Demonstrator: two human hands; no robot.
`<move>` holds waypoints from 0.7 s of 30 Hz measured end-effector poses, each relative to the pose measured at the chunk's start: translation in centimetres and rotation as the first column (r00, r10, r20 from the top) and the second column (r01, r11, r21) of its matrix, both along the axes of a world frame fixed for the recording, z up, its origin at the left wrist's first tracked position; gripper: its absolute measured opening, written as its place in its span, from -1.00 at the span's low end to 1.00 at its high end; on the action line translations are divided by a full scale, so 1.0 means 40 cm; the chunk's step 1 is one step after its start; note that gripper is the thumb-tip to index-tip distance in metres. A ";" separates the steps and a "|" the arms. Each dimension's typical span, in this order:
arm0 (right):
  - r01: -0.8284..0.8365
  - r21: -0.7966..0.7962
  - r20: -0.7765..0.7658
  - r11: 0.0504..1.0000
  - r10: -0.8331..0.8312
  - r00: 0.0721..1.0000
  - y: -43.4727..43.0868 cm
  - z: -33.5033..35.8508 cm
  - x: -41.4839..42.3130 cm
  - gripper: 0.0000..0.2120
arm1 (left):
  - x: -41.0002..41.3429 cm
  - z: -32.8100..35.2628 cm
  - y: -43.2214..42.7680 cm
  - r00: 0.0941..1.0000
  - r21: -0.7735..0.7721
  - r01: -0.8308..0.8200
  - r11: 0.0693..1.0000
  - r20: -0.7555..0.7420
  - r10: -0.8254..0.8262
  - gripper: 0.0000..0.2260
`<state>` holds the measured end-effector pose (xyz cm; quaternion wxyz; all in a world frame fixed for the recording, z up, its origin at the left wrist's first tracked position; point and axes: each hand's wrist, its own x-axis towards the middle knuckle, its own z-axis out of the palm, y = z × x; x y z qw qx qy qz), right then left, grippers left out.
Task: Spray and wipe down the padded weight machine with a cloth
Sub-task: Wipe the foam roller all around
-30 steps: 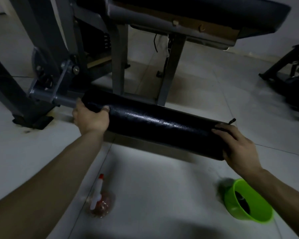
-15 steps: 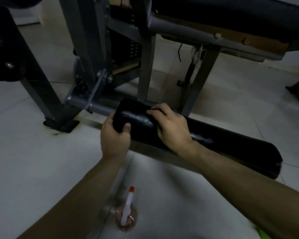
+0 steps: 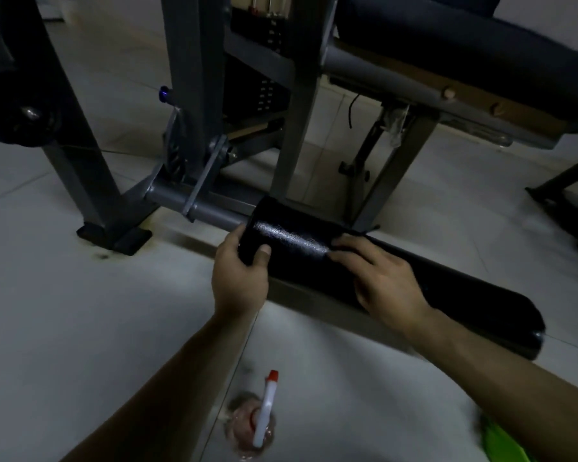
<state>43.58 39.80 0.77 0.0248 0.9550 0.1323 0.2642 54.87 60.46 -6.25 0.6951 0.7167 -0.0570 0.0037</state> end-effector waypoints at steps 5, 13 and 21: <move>0.287 0.265 0.005 0.921 -0.299 0.954 0.056 0.055 0.018 -0.34 | 0.007 0.003 0.010 0.999 -0.012 0.029 0.999 -0.021 -0.030 -0.54; 0.086 0.097 -0.164 0.992 -0.069 0.984 0.291 -0.029 0.211 -0.51 | 0.032 0.001 0.050 0.988 -0.278 0.104 0.955 -0.082 -0.132 -0.72; -0.132 -0.111 -0.232 0.985 0.104 0.967 0.180 -0.005 0.198 -0.56 | -0.012 0.020 0.011 0.994 -0.002 0.055 0.998 0.090 -0.054 -0.59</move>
